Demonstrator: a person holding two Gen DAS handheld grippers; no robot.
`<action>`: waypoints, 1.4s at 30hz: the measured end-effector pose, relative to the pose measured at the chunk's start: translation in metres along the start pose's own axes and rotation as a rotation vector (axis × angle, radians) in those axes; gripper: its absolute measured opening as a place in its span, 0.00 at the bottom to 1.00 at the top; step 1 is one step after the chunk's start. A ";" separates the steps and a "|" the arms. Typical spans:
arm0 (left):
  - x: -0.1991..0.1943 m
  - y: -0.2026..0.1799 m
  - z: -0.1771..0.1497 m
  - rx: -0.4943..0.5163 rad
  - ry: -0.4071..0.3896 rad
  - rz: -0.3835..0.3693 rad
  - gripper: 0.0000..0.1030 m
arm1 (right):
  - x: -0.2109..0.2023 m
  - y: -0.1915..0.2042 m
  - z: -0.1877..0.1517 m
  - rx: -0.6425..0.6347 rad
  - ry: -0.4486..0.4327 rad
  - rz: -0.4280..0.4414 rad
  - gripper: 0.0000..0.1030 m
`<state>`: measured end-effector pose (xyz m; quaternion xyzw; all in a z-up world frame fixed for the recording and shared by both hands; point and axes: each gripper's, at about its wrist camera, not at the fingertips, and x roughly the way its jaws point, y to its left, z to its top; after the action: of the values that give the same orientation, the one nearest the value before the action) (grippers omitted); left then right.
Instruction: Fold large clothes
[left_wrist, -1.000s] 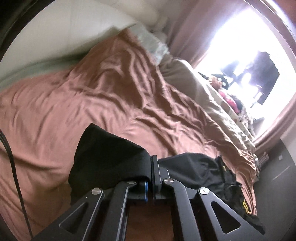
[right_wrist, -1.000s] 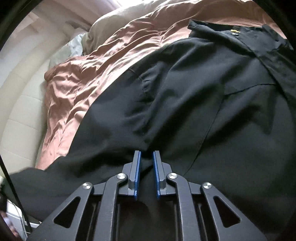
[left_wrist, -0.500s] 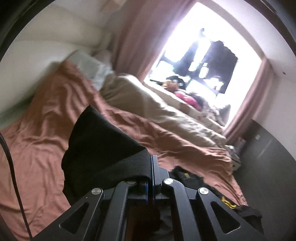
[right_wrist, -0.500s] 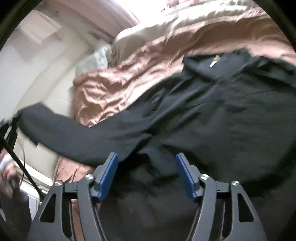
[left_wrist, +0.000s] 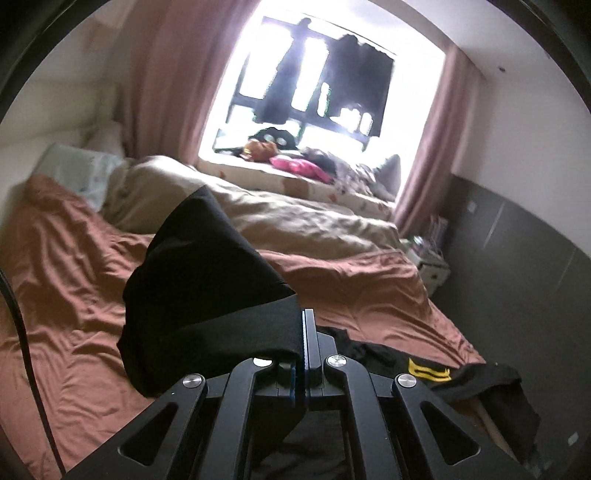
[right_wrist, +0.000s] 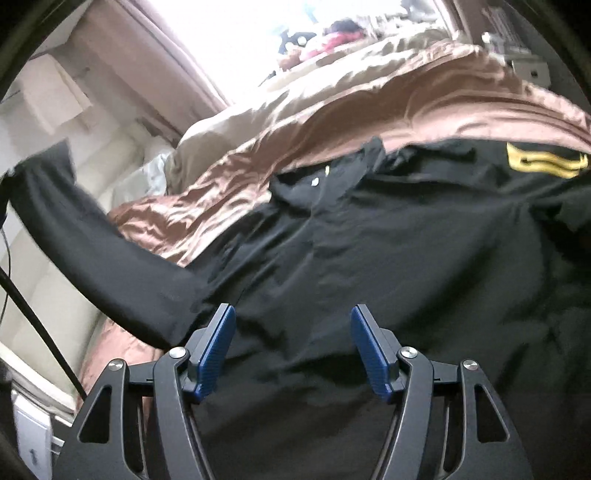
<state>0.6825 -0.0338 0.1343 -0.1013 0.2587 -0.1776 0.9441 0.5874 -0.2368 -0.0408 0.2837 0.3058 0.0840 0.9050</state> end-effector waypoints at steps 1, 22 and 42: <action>0.010 -0.012 -0.002 0.011 0.016 -0.011 0.02 | -0.002 -0.002 0.000 0.010 -0.011 -0.003 0.61; 0.190 -0.144 -0.127 0.117 0.563 -0.256 0.48 | -0.037 -0.083 0.005 0.370 0.024 0.012 0.62; 0.084 0.018 -0.192 -0.032 0.452 0.185 0.69 | -0.017 -0.004 -0.007 -0.091 0.105 -0.171 0.63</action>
<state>0.6546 -0.0688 -0.0714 -0.0498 0.4744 -0.1043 0.8727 0.5700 -0.2423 -0.0390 0.2106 0.3715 0.0350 0.9035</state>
